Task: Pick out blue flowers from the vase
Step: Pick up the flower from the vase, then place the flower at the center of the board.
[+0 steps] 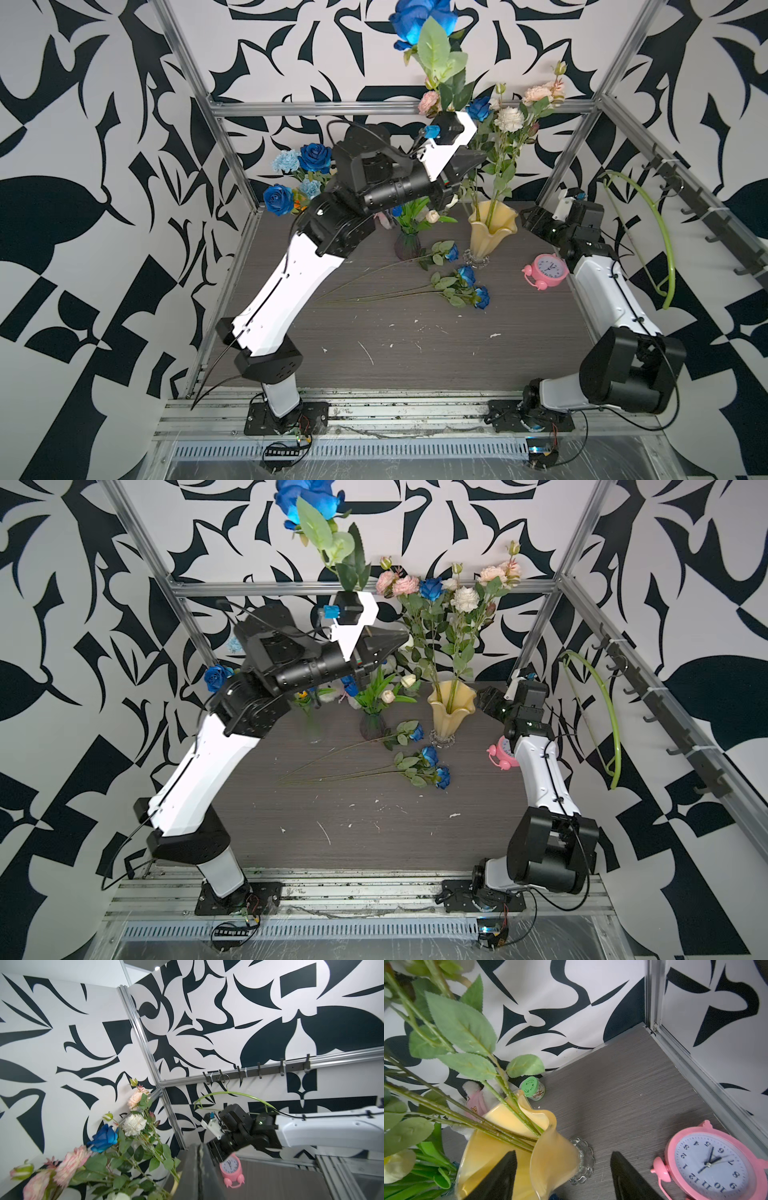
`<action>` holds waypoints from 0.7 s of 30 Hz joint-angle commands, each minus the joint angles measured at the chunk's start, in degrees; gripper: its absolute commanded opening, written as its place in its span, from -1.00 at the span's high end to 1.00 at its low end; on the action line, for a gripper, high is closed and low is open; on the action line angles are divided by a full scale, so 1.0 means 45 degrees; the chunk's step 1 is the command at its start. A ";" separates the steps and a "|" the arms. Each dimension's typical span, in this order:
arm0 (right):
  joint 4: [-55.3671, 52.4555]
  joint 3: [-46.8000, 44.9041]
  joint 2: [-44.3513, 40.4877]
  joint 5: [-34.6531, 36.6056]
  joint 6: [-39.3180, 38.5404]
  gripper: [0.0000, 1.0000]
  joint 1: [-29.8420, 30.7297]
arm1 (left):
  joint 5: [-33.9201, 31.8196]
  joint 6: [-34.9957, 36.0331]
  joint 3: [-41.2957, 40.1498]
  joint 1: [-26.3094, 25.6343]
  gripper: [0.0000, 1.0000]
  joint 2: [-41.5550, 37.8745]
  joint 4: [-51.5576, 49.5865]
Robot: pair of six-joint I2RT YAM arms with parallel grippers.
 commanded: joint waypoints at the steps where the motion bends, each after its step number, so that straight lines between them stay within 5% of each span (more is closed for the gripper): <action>1: -0.0173 0.0883 0.0204 -0.0423 -0.0390 -0.40 -0.0018 | -0.1384 0.0626 -0.0395 -0.0486 1.00 -0.0345 -0.3989; 6: -0.0625 0.1269 0.0663 -0.0671 -0.0573 -0.40 -0.0023 | -0.5325 0.1724 -0.1623 -0.1324 1.00 -0.0321 -0.7094; 11: -0.1135 0.1201 0.0801 -0.0385 -0.0822 -0.39 -0.0018 | -0.9694 0.2967 -0.5248 -0.2282 1.00 -0.0006 -0.6574; 17: -0.1411 0.1227 0.0681 -0.0490 -0.1007 -0.39 -0.0018 | -1.2305 0.4847 -0.7789 -0.2292 1.00 0.1581 -0.5085; 21: -0.1373 0.1164 0.0606 -0.0691 -0.0967 -0.39 -0.0019 | -1.2420 0.5901 -1.0051 -0.2216 1.00 0.1765 -0.2550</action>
